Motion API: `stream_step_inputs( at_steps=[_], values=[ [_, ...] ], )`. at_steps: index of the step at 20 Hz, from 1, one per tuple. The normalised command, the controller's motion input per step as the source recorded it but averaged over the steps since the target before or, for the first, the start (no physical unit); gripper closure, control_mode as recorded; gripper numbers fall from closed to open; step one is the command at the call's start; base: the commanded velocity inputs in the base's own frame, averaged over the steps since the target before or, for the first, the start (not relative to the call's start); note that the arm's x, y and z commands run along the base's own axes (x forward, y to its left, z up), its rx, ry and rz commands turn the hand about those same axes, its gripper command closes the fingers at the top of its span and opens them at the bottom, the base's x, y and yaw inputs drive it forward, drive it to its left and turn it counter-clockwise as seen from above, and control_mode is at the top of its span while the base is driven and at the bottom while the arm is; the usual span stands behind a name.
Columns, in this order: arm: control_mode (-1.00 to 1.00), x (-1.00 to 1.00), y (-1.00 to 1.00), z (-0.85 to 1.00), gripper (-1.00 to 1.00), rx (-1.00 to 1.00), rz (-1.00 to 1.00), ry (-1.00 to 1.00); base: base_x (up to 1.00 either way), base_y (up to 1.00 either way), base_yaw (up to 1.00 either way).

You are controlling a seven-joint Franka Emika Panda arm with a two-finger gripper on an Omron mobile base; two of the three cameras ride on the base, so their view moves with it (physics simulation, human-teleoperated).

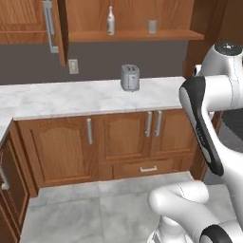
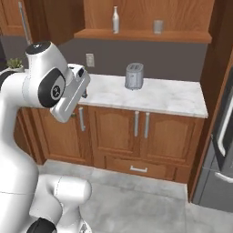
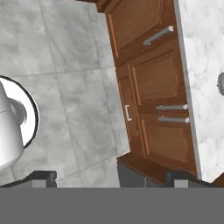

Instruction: There is a bowl on the dining counter. Grab a lemon wedge from the fridge and place it in the bowl. Then get the liquor bottle and glass cup from the cabinet and place them next to the bowl.

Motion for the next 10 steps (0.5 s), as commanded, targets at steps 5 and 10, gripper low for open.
stream_step_inputs(
  at_steps=[5, 10],
  values=[
    [1.00, 0.00, 0.00, 0.00, -1.00, 0.00, 0.00, 0.00, 1.00, 0.00, 0.10],
    [1.00, 0.00, 0.00, 0.00, -1.00, 0.00, 0.00, 0.00, 0.99, 0.00, 0.09]
  ],
)
